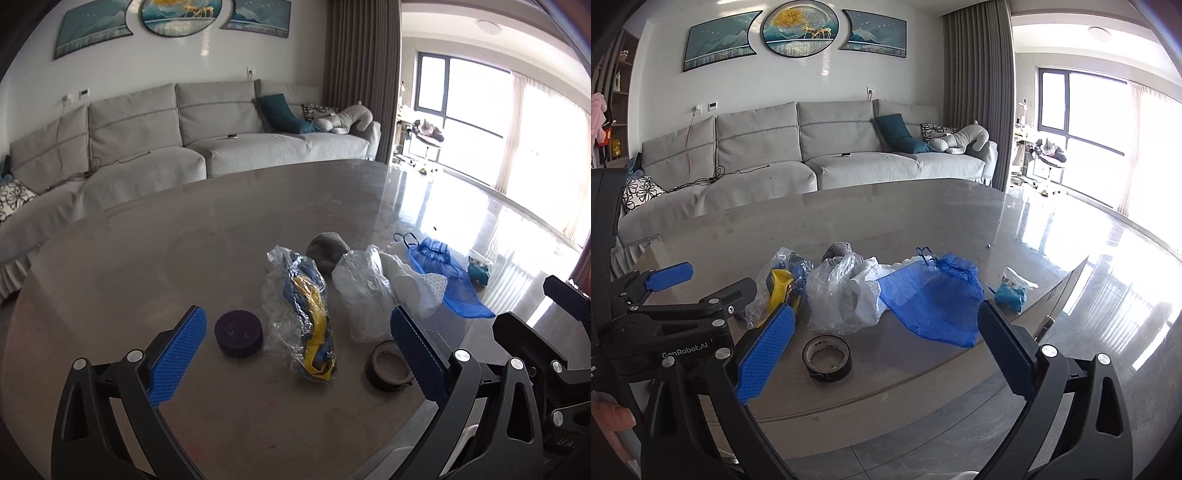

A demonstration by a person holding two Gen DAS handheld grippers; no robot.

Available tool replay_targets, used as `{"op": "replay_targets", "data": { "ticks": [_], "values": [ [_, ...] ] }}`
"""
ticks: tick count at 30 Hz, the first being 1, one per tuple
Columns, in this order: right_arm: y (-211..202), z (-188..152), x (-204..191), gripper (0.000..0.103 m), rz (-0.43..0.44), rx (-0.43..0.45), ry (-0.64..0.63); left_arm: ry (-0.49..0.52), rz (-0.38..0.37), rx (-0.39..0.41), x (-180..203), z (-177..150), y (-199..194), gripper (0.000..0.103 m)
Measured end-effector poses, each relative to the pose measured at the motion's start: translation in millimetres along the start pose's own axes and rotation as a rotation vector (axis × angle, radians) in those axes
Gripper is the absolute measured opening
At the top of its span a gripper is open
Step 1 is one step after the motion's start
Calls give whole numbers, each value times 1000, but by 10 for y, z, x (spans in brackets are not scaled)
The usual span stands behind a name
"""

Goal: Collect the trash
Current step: 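Grasp the plastic bag with yellow item with the left tool while the right tool grasps the tape roll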

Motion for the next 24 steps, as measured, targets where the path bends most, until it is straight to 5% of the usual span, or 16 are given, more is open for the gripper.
{"op": "replay_targets", "data": {
  "ticks": [8, 15, 20, 22, 24],
  "values": [
    [271, -43, -25, 98, -15, -24, 6, -19, -31, -58, -14, -101, 348, 98],
    [345, -115, 53, 98, -27, -36, 17, 8, 30, -153, 93, -185, 640, 95],
    [347, -168, 134, 98, -25, -48, 31, 38, 21, -178, 117, -221, 725, 58],
    [355, -190, 160, 98, -24, -54, 38, 32, -43, -168, 136, -257, 717, 33],
    [364, -210, 202, 98, -19, -64, 46, -6, -90, -173, 130, -288, 750, 21]
  ]
}}
Point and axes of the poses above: each gripper's, at about its wrist camera, not at the fingertips, and y roughly the way its jaws point, x to its right, z to its top, the point moved 2 cm from there along y, roughly the way its jaws point, and after that the axes turned 11 degrees about y, right-handed, at the moved point
